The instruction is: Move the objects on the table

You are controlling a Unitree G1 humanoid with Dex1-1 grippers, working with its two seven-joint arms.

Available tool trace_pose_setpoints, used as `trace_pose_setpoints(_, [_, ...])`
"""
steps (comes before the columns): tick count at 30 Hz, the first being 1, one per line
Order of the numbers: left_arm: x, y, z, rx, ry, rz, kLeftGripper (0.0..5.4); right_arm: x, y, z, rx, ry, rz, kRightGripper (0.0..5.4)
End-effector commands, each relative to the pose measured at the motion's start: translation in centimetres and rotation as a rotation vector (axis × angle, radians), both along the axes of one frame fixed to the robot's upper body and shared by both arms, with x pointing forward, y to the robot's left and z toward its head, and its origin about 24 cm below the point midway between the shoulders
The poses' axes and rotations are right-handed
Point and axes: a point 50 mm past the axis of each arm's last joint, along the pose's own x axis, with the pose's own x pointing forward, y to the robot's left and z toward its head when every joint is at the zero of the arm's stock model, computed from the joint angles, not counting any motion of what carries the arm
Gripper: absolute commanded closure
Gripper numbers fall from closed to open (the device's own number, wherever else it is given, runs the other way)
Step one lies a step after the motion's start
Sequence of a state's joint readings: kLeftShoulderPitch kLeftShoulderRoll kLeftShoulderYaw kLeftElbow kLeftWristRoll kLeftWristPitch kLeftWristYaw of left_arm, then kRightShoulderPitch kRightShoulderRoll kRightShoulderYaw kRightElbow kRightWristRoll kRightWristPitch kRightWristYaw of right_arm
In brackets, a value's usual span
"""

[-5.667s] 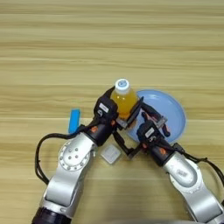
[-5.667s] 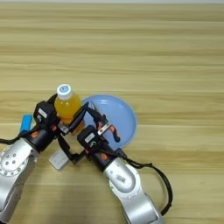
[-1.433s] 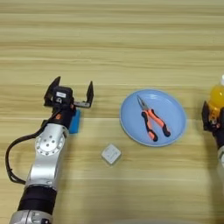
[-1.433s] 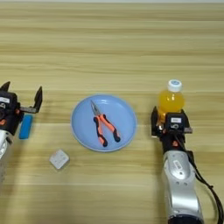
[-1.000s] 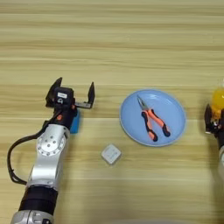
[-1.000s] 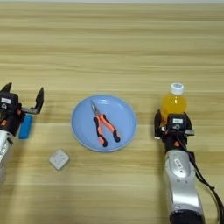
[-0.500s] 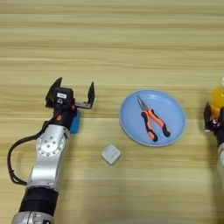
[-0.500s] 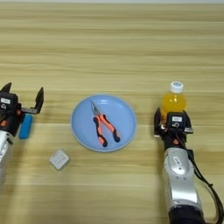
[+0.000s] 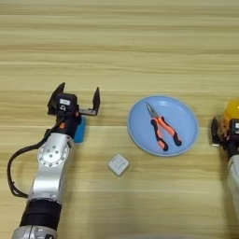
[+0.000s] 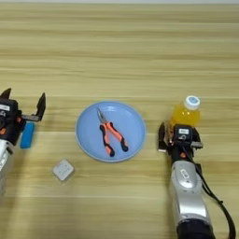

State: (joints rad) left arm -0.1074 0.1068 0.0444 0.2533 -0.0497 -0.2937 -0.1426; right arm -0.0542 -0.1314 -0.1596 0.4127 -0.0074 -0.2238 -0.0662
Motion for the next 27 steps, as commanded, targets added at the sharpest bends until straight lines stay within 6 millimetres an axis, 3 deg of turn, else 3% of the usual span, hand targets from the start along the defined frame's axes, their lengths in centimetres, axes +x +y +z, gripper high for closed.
trace_pose_setpoints(1, [0.1, 0.1, 0.2, -0.007, -0.008, -0.004, 0.0, 0.1, 0.0, -0.2, 0.005, 0.015, -0.006, 0.68])
trace_pose_setpoints(8, [0.1, 0.1, 0.2, -0.006, -0.007, -0.004, 0.0, 0.1, -0.1, -0.1, 0.006, 0.013, -0.012, 0.02])
trace_pose_setpoints(22, [0.0, 0.0, 0.2, -0.003, -0.008, -0.008, 0.0, -0.4, -0.4, 0.3, 0.011, -0.007, -0.034, 0.02])
trace_pose_setpoints(27, [0.0, 0.0, 0.1, -0.004, -0.004, -0.003, 0.0, -2.1, 0.4, 0.5, 0.042, 0.002, -0.005, 0.02])
